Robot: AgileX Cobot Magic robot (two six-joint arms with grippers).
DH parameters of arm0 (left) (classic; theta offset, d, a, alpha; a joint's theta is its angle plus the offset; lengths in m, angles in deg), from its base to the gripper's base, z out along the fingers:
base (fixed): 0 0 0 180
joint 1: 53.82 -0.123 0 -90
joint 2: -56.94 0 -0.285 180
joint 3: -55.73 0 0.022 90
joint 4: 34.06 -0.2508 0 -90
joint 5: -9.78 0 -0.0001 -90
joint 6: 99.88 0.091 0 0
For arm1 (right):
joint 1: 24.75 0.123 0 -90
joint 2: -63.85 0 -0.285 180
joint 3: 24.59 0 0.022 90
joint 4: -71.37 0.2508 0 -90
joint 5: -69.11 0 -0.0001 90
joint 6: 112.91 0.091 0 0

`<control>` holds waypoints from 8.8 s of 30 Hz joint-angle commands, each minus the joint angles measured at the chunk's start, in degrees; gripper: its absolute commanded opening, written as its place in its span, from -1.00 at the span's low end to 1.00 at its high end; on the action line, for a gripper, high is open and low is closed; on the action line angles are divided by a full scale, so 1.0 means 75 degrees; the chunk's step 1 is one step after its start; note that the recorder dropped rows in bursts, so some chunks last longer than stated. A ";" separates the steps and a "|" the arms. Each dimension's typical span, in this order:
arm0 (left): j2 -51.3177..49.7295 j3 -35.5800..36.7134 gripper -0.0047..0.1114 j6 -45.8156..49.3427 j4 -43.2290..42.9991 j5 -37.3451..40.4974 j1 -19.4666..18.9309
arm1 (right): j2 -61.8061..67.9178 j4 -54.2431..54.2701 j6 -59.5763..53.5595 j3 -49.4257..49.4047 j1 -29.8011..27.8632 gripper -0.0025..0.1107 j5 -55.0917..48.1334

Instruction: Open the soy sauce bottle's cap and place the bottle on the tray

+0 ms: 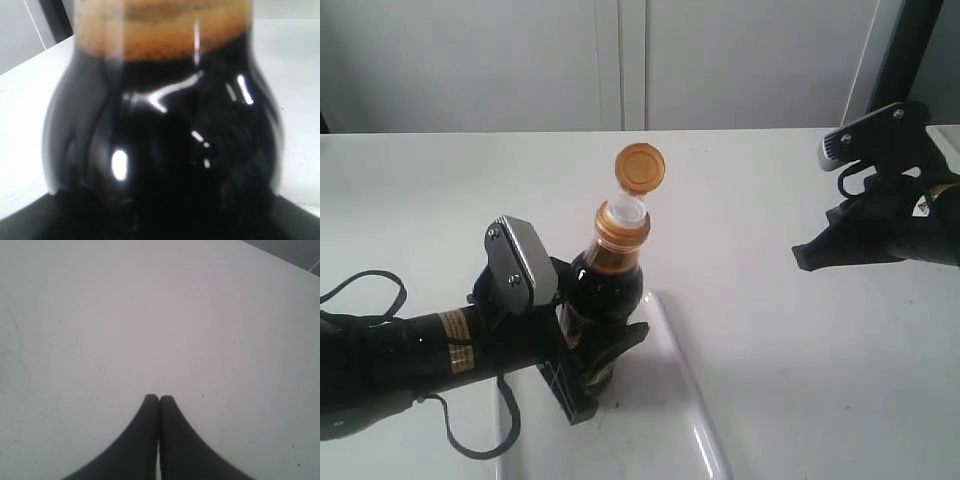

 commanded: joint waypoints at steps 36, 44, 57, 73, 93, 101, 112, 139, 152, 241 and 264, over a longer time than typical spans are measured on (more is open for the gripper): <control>0.0661 0.1147 0.61 0.0429 0.2579 -0.0107 0.0032 | -0.0010 0.0049 0.0045 -0.0025 -0.0054 -0.96 -0.0007; 0.1053 0.1147 0.61 0.1168 0.2851 -0.0107 0.0032 | -0.0010 0.0049 0.0045 -0.0025 -0.0054 -0.96 -0.0040; 0.1590 0.1147 0.61 0.0987 0.2789 -0.0107 0.0032 | -0.0010 0.0049 0.0113 -0.0025 -0.0054 -0.96 -0.0026; 0.2470 0.0984 0.61 0.0303 0.2631 -0.0107 0.0032 | -0.0010 0.0049 0.0113 -0.0025 -0.0054 -0.96 0.0004; 0.2831 0.0679 0.89 0.0107 0.2731 -0.0107 0.0032 | -0.0010 0.0049 0.0113 -0.0025 -0.0054 -0.96 0.0089; 0.3543 0.0679 0.89 -0.0400 0.2541 0.0232 0.0032 | -0.0010 0.0049 0.0113 -0.0025 -0.0054 -0.96 0.0119; 0.3985 0.0529 0.89 -0.0813 0.2429 0.0163 0.0032 | -0.0010 0.0049 0.0113 -0.0025 -0.0054 -0.96 0.0119; 0.3985 -0.2701 -0.91 0.1155 0.2798 0.6141 0.0032 | -0.0010 0.0049 0.0163 0.0187 -0.0054 -0.96 0.0148; 0.3985 -0.4150 -0.92 0.1194 0.2798 0.9818 0.0019 | -0.0010 0.0049 0.0431 0.1988 -0.0054 -0.96 -0.3022; 0.8784 -0.0444 -0.92 -0.0366 0.2579 1.2173 -0.2412 | -0.7437 -0.0608 0.1386 -0.1452 -0.1468 -0.96 -0.2563; 0.9105 0.0042 -0.92 0.1219 0.3722 1.0267 -0.2412 | -0.7437 -0.0608 0.1386 -0.1452 -0.1468 -0.96 -0.2563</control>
